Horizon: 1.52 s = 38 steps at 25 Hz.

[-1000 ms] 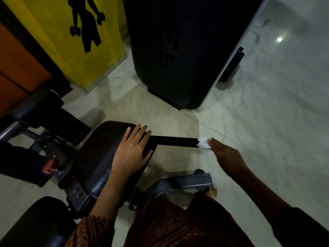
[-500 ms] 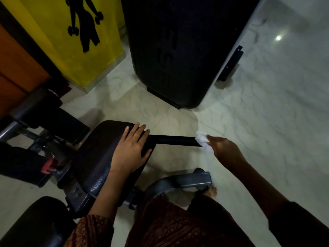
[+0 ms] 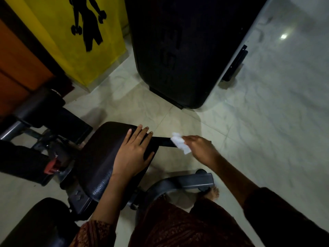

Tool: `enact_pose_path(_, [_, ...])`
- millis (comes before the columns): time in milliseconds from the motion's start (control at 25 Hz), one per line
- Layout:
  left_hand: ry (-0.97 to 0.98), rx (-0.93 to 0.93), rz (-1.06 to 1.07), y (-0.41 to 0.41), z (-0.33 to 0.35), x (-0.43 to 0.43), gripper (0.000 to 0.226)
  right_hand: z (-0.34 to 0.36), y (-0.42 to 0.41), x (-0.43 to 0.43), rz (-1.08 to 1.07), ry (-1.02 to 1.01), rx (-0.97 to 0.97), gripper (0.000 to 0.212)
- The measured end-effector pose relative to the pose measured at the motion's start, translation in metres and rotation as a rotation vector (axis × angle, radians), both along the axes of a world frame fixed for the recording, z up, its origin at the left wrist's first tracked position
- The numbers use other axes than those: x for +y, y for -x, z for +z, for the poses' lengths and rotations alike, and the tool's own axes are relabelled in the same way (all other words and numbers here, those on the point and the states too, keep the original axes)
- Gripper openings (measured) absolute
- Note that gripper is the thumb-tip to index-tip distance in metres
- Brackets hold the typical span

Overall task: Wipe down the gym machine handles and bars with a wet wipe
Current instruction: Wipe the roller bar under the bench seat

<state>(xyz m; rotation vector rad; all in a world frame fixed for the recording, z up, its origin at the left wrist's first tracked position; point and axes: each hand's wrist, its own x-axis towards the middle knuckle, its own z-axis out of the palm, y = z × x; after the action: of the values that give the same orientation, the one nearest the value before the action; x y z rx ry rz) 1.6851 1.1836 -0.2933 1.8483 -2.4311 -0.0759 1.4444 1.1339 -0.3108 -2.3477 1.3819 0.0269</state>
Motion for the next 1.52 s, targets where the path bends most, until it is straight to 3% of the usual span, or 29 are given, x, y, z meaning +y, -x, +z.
enact_pose_path(80, [-0.006,-0.004,0.004,0.0,-0.001,0.0,0.057,0.008,0.019,-0.004,-0.147,-0.072,0.121,0.031])
enact_pose_path(160, [-0.003,-0.007,0.003,0.0,-0.001,0.001,0.057,0.024,0.01,-0.014,-0.182,0.002,0.128,0.03])
enact_pose_path(240, [0.005,-0.009,-0.002,0.0,-0.001,0.002,0.056,0.031,-0.026,-0.024,-0.132,0.097,0.012,0.041])
enact_pose_path(400, [0.011,0.0,-0.005,0.0,-0.001,0.001,0.055,0.009,-0.096,-0.027,0.06,-0.129,-0.059,0.044])
enact_pose_path(480, [0.01,0.006,-0.001,-0.001,-0.002,0.001,0.055,-0.004,-0.084,-0.017,0.149,-0.223,-0.064,0.051])
enact_pose_path(600, [0.022,0.011,0.0,-0.001,-0.002,0.001,0.054,0.002,-0.032,-0.022,0.094,-0.185,0.035,0.058])
enact_pose_path(720, [0.029,0.0,-0.004,-0.001,-0.002,0.001,0.055,0.016,-0.003,-0.035,0.011,-0.203,0.198,0.042])
enact_pose_path(840, [0.012,-0.008,-0.005,0.0,-0.001,0.001,0.055,0.02,-0.036,-0.039,0.039,-0.21,-0.02,0.034])
enact_pose_path(960, [0.008,-0.009,-0.002,0.0,-0.002,0.001,0.055,0.004,-0.073,-0.027,0.062,-0.29,-0.073,0.021])
enact_pose_path(1120, [0.006,-0.019,0.005,0.0,0.0,0.001,0.055,0.009,-0.036,-0.02,0.023,-0.18,0.026,0.028])
enact_pose_path(1200, [0.008,-0.025,0.002,0.0,0.0,0.001,0.056,0.023,-0.007,-0.023,-0.001,-0.162,0.215,0.042])
enact_pose_path(1280, [0.009,-0.024,0.003,0.0,0.0,0.001,0.057,0.037,0.009,-0.026,-0.041,-0.138,0.385,0.043])
enact_pose_path(1400, [0.006,-0.004,0.0,0.0,-0.001,0.001,0.056,0.043,-0.011,-0.029,-0.144,-0.137,0.21,0.031])
enact_pose_path(1520, [0.0,-0.003,-0.003,0.0,0.001,0.0,0.056,0.023,-0.025,-0.016,-0.015,-0.275,0.03,0.043])
